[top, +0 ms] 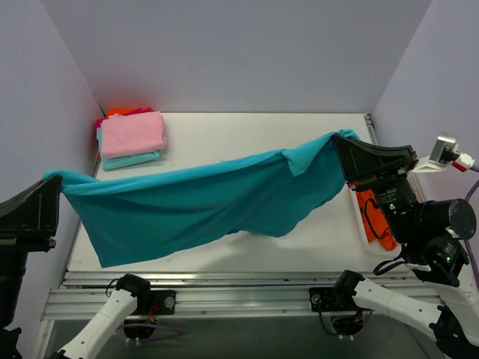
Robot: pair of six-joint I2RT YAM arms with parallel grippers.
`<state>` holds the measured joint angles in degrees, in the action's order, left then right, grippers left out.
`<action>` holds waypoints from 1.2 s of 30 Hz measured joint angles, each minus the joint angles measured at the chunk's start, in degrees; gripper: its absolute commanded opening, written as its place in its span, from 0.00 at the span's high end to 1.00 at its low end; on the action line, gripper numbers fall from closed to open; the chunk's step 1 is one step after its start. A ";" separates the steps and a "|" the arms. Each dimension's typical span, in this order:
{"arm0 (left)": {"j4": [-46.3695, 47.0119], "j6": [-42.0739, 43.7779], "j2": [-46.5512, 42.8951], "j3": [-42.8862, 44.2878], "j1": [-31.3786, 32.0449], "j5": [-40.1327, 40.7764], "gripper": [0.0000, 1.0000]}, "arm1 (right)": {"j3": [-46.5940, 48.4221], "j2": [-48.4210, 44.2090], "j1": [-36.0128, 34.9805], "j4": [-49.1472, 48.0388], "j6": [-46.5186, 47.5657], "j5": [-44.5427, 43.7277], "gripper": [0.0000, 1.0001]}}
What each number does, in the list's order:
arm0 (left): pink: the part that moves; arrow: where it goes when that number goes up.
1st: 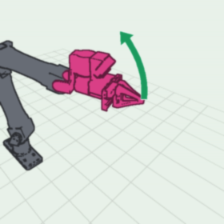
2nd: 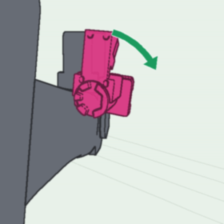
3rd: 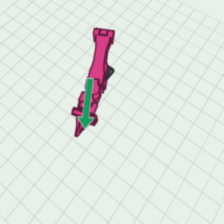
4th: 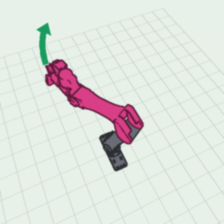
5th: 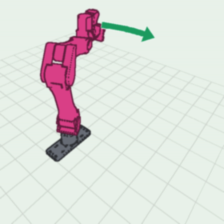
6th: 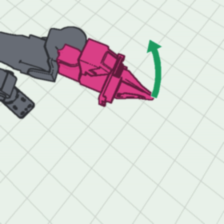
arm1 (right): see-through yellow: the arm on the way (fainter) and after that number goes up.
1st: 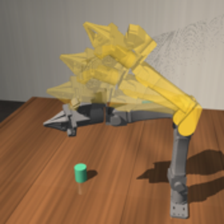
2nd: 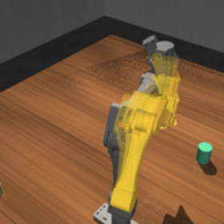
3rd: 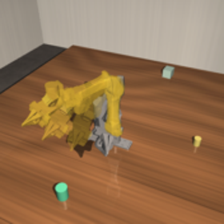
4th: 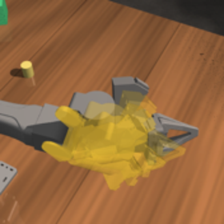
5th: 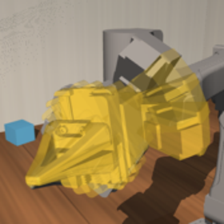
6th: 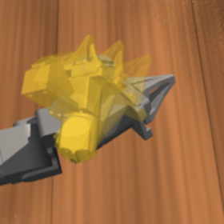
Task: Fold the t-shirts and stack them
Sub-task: Flatten out the tshirt
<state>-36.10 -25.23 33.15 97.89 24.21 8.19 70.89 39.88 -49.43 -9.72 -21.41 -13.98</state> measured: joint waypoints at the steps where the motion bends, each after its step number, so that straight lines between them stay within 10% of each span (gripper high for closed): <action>1: 0.02 -0.04 0.00 0.90 -2.16 -2.12 0.98 | 0.35 -0.39 0.09 -0.66 0.74 1.77 1.00; 10: 0.28 -3.93 -1.29 6.47 -21.75 -21.16 0.98 | 6.49 -4.57 8.28 -5.31 2.38 20.92 1.00; 22: 8.87 -10.01 2.54 -0.02 -23.67 -26.47 0.98 | 32.61 9.27 19.78 2.60 0.09 18.99 1.00; 36: 28.89 -11.67 34.75 -33.38 -23.67 -18.93 0.98 | 7.23 52.28 29.49 0.79 -4.52 3.78 1.00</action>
<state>-7.20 -36.91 67.90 64.51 0.54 -10.74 78.13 92.16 -19.94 -8.93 -25.93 -10.20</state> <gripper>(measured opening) 0.039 0.019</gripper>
